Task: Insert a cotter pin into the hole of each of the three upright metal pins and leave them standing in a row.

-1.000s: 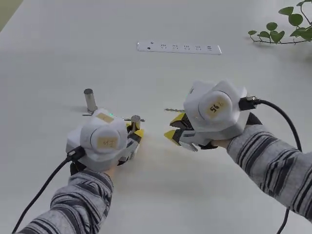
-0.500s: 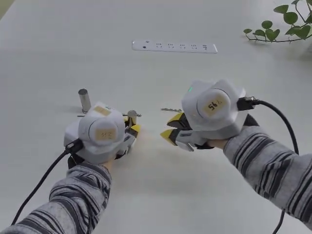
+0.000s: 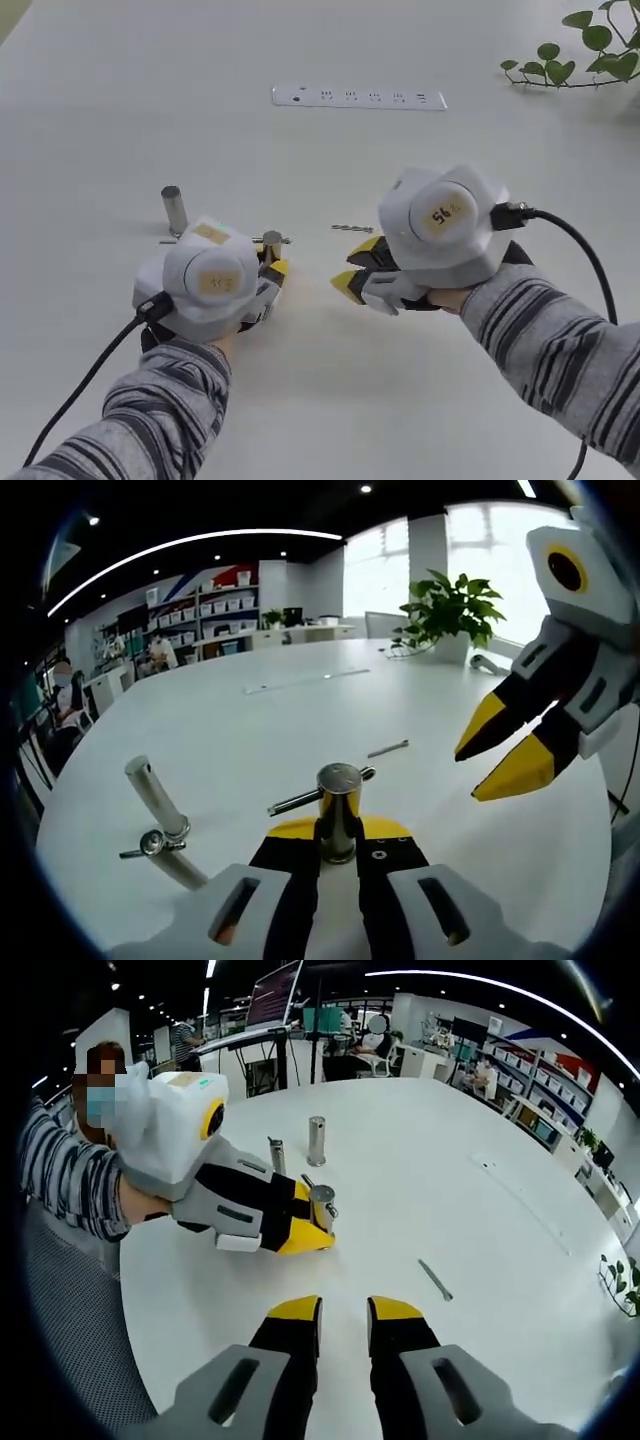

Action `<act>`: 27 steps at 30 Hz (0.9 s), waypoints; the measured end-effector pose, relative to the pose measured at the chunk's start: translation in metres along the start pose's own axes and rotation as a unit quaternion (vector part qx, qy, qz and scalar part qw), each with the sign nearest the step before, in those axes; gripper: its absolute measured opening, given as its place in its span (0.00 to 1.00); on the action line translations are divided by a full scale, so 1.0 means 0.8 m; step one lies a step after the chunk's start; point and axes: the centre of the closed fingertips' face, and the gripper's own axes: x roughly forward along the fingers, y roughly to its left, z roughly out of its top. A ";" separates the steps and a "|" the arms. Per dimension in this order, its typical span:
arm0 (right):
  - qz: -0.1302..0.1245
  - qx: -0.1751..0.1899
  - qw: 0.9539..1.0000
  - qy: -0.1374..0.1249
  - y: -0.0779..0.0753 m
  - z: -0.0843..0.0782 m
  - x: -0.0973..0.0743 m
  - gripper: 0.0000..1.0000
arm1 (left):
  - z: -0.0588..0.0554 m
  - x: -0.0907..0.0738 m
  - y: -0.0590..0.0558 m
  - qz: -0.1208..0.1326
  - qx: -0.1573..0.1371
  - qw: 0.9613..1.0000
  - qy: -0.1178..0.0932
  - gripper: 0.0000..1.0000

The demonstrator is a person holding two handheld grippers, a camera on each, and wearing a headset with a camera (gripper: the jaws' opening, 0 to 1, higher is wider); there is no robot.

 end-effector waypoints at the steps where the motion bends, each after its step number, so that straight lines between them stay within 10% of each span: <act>1: -0.001 0.001 1.000 -0.001 -0.001 0.000 0.000 0.15 | 0.000 0.000 0.000 0.001 -0.002 1.000 0.000 0.10; 15: -0.005 0.033 0.999 -0.014 -0.002 0.006 -0.009 0.21 | -0.009 -0.022 -0.004 0.005 -0.043 0.999 0.014 0.21; 27: 0.025 0.065 0.994 -0.080 0.005 0.058 -0.015 0.31 | -0.008 -0.073 -0.009 -0.005 -0.051 0.999 0.007 0.46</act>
